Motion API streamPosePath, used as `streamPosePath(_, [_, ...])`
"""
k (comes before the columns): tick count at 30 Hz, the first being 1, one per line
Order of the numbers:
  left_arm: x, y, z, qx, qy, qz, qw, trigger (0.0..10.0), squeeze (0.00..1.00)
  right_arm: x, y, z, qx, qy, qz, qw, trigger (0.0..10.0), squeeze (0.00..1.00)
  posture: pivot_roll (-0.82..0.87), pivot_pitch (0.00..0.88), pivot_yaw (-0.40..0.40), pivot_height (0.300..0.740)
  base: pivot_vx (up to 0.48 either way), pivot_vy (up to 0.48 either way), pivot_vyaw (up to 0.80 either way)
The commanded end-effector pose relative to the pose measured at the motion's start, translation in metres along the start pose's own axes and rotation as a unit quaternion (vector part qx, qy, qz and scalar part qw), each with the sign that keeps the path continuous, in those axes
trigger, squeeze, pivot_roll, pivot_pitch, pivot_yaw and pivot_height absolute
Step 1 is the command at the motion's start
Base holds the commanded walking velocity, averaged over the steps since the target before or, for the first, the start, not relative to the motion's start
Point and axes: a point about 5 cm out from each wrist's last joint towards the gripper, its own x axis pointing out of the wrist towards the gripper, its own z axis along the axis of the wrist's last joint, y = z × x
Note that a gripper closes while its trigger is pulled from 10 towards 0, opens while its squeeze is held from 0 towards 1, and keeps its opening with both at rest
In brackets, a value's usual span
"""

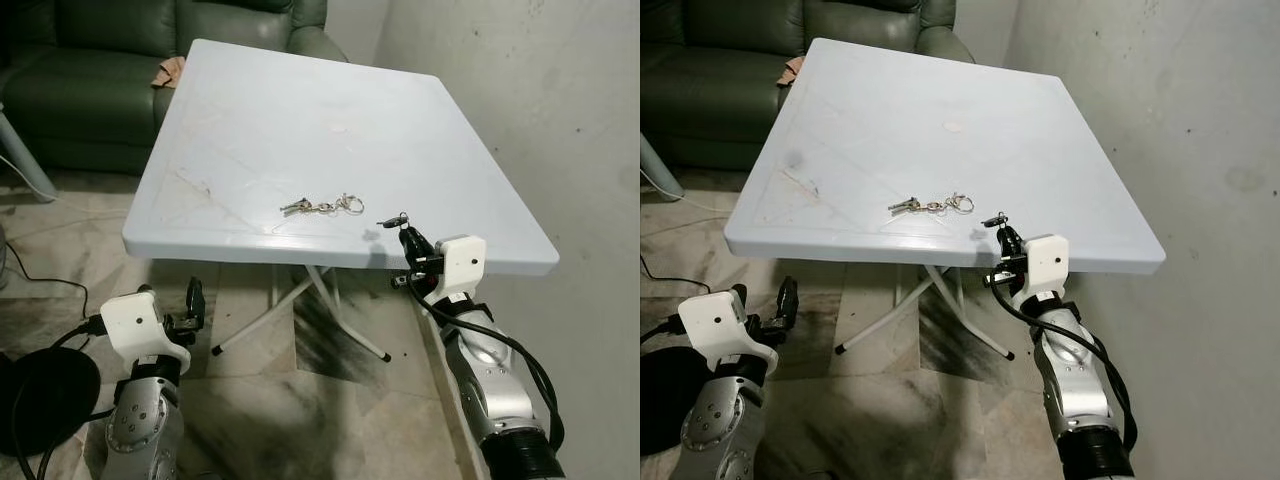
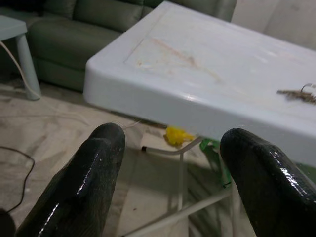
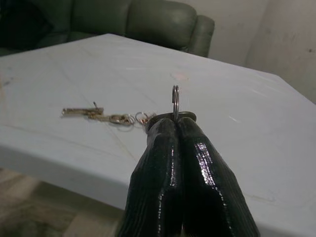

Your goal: Hang keys on a hook

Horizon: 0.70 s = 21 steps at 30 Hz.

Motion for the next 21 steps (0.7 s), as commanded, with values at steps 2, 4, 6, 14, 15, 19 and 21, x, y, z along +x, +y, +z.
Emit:
streamPosePath(2, [-0.006,0.005,-0.013,0.017,0.011,0.014,1.000,10.0,0.00,-0.014,-0.006,-0.016,-0.003,0.021,-0.014,1.000,10.0,0.00,0.01,0.030,-0.112,0.740,0.000,0.000,0.00])
streamPosePath(4, [-0.007,0.007,-0.016,0.019,0.012,0.012,1.000,10.0,0.00,-0.016,-0.005,-0.018,-0.003,0.023,-0.019,1.000,10.0,0.00,0.01,0.024,-0.106,0.740,0.000,0.000,0.00])
streamPosePath(6, [-0.007,0.005,-0.015,0.016,0.009,0.009,1.000,10.0,0.00,-0.016,-0.005,-0.019,-0.001,0.023,-0.022,0.999,10.0,0.00,0.01,0.016,-0.101,0.740,0.000,0.000,0.00])
streamPosePath(14, [0.000,0.000,-0.013,0.002,0.004,-0.016,1.000,10.0,0.00,-0.017,-0.007,-0.022,0.005,0.023,-0.035,0.999,10.0,0.00,-0.01,0.000,-0.077,0.740,0.000,0.000,0.00])
streamPosePath(15, [0.001,0.000,-0.014,0.000,0.004,-0.018,1.000,10.0,0.00,-0.017,-0.007,-0.022,0.005,0.023,-0.036,0.999,10.0,0.00,-0.01,0.000,-0.077,0.740,0.000,0.000,0.00])
streamPosePath(19, [0.005,0.002,-0.016,-0.002,0.001,-0.024,1.000,10.0,0.00,-0.017,-0.008,-0.023,0.010,0.022,-0.042,0.999,10.0,0.00,-0.02,0.000,-0.071,0.740,0.000,0.000,0.00])
streamPosePath(21, [0.006,0.002,-0.017,-0.002,0.003,-0.025,1.000,10.0,0.00,-0.018,-0.009,-0.023,0.010,0.023,-0.044,0.999,10.0,0.00,-0.03,0.000,-0.067,0.740,0.000,0.000,0.00])
